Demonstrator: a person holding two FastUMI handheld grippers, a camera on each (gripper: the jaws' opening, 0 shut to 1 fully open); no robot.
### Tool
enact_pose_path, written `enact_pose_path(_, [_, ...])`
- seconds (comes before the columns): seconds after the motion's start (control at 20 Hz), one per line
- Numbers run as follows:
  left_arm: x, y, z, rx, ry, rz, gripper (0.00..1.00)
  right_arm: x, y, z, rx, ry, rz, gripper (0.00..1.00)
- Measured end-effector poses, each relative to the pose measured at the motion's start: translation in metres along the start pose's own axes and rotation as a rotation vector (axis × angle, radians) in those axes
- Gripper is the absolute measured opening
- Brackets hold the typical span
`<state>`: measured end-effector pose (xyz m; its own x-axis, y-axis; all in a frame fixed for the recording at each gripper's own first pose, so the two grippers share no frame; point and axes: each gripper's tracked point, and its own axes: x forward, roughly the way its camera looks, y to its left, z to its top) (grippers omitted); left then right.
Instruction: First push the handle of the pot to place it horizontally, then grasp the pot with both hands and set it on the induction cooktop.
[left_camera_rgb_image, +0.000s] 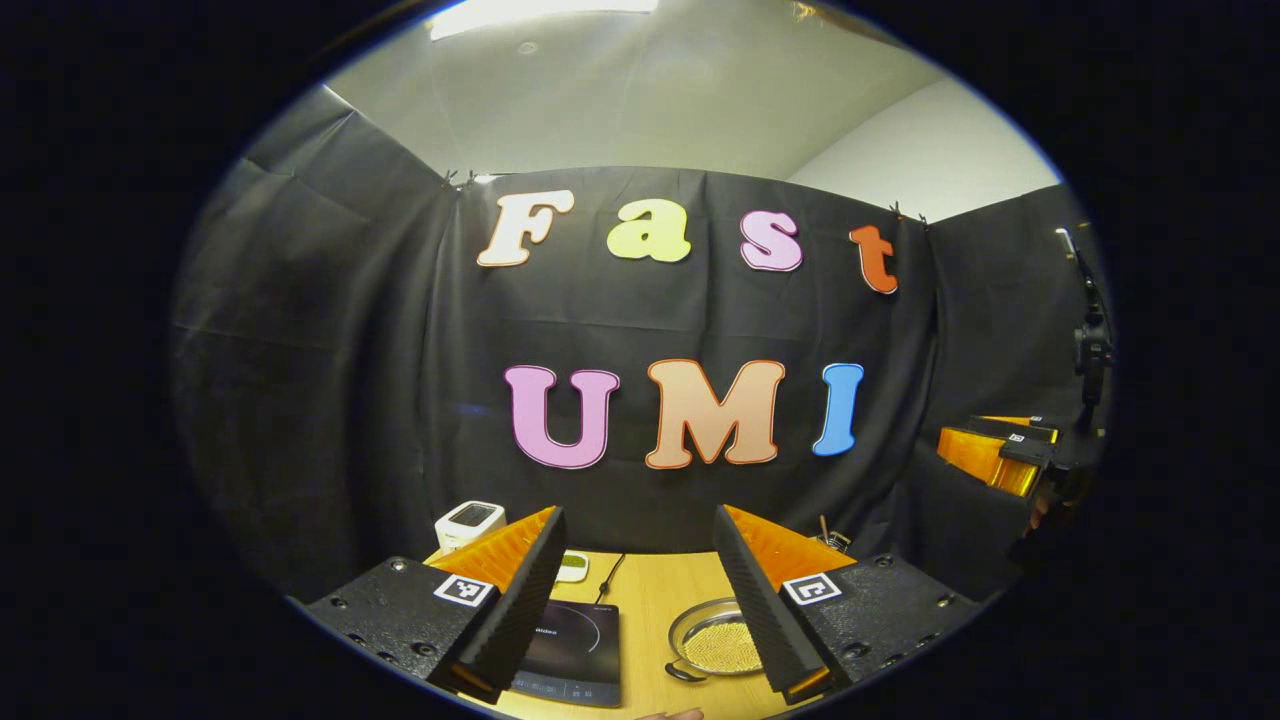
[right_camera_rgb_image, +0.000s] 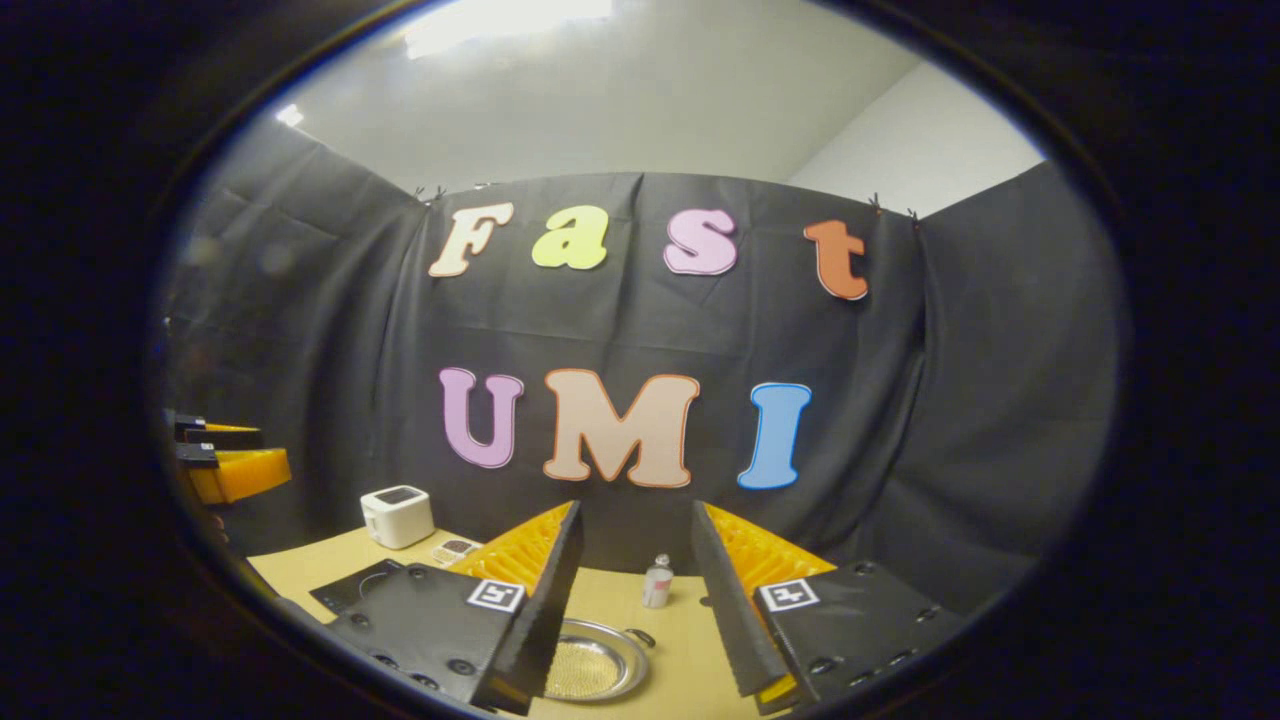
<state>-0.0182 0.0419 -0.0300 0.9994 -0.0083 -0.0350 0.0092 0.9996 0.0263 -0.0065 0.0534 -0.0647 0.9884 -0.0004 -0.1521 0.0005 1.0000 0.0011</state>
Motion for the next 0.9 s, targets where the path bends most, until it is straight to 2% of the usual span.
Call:
enact_pose_path(0.15, [-0.002,0.014,-0.006,0.011,0.003,0.004,0.88,0.003,0.009,-0.013,0.012,0.034,-0.007,0.57])
enact_pose_path(0.35, [-0.005,0.03,-0.015,0.005,0.015,-0.006,0.88,0.003,0.029,-0.028,0.02,0.066,-0.013,0.36])
enact_pose_path(0.5, [-0.002,0.04,-0.018,-0.018,0.01,-0.023,0.9,0.006,0.035,-0.043,0.043,0.107,-0.028,0.14])
enact_pose_path(0.6, [0.0,0.044,-0.025,-0.026,0.016,-0.041,0.92,0.003,0.047,-0.063,0.082,0.158,-0.016,0.1])
enact_pose_path(0.65, [0.001,0.047,-0.029,-0.026,0.021,-0.048,0.9,0.004,0.047,-0.067,0.097,0.17,-0.017,0.12])
enact_pose_path(0.75, [0.005,0.054,-0.036,-0.028,0.033,-0.05,0.9,-0.003,0.053,-0.082,0.114,0.221,-0.004,0.07])
enact_pose_path(0.8, [0.008,0.057,-0.041,-0.034,0.04,-0.052,0.9,-0.001,0.056,-0.094,0.117,0.246,0.003,0.0])
enact_pose_path(0.9, [0.015,0.061,-0.052,-0.038,0.062,-0.044,0.88,0.004,0.055,-0.111,0.11,0.293,0.003,0.04])
